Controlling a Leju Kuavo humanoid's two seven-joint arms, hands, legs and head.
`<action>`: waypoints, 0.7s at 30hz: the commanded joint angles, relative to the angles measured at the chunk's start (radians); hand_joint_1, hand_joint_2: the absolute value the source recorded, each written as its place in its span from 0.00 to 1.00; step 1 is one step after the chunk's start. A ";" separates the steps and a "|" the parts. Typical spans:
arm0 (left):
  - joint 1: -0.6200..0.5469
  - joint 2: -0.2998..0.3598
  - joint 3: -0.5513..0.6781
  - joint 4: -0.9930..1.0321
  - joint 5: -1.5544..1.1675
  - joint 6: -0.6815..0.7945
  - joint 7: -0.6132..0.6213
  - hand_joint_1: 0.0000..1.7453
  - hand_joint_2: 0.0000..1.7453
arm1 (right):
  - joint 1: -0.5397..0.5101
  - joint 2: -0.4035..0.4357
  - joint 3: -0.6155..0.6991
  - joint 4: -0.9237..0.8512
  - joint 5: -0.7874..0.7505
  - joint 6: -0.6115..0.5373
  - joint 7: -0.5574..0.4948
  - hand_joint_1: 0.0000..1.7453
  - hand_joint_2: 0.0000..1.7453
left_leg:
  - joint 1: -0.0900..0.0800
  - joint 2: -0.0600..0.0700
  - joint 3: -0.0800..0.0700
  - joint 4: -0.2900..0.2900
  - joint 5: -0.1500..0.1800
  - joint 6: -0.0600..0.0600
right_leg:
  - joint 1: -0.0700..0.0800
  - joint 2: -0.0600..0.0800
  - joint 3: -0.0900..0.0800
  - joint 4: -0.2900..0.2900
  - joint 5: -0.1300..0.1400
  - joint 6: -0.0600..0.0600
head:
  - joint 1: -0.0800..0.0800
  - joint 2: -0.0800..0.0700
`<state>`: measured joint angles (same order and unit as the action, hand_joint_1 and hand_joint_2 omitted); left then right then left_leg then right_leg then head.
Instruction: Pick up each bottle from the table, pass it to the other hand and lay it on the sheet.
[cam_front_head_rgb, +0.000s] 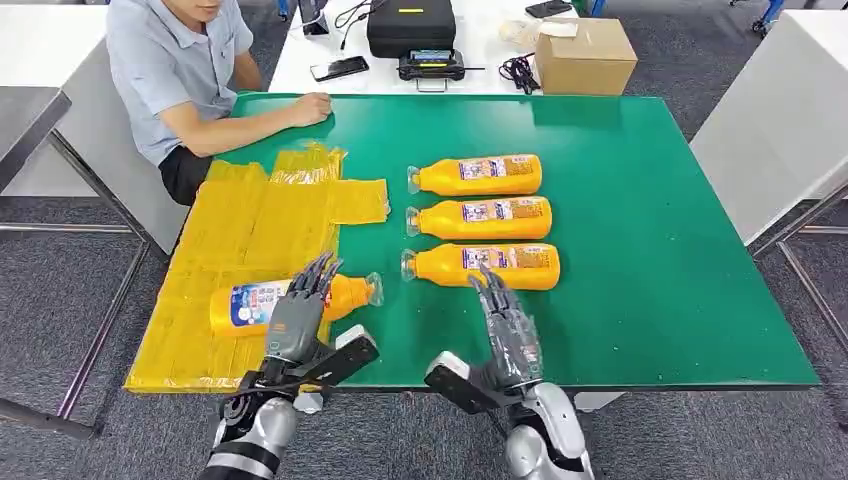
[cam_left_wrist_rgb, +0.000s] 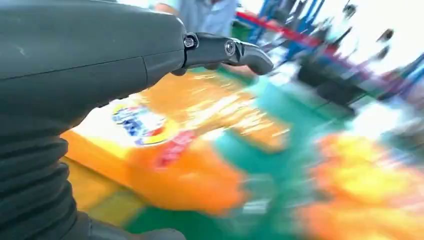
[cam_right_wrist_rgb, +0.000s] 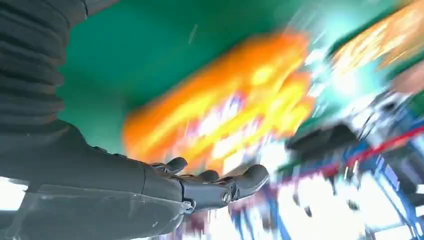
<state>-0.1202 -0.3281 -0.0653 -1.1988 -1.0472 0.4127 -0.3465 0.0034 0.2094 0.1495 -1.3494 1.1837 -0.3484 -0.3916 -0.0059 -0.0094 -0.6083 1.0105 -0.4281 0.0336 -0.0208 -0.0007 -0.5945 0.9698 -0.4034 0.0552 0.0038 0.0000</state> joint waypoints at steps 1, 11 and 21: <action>0.138 -0.005 -0.168 -0.352 0.216 -0.064 -0.091 0.00 1.00 | -0.004 -0.073 -0.040 -0.107 0.177 -0.060 0.095 0.00 1.00 | 0.001 0.000 0.002 0.001 -0.002 -0.001 | 0.001 -0.001 0.003 0.000 -0.002 -0.002 | 0.001 0.000; 0.200 0.010 -0.247 -0.500 0.379 -0.102 -0.178 0.00 1.00 | -0.143 -0.176 -0.062 0.061 0.387 -0.022 0.230 0.00 1.00 | 0.001 0.003 0.003 0.000 -0.002 -0.001 | 0.002 0.002 0.003 -0.001 -0.001 -0.002 | 0.000 0.000; 0.176 -0.011 -0.248 -0.470 0.480 -0.192 -0.143 0.00 1.00 | -0.252 -0.207 -0.046 0.255 0.387 0.001 0.273 0.00 1.00 | 0.001 0.003 0.004 -0.001 -0.001 -0.001 | 0.001 0.002 0.004 -0.002 0.000 -0.002 | 0.000 0.000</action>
<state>0.0626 -0.3288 -0.2758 -1.6884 -0.5958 0.2544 -0.5112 -0.1185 0.0446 0.1019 -1.3244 1.5126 -0.3578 -0.1221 -0.0058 -0.0096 -0.6083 1.0105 -0.4273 0.0337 -0.0206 -0.0009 -0.5940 0.9697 -0.4032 0.0553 0.0038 0.0000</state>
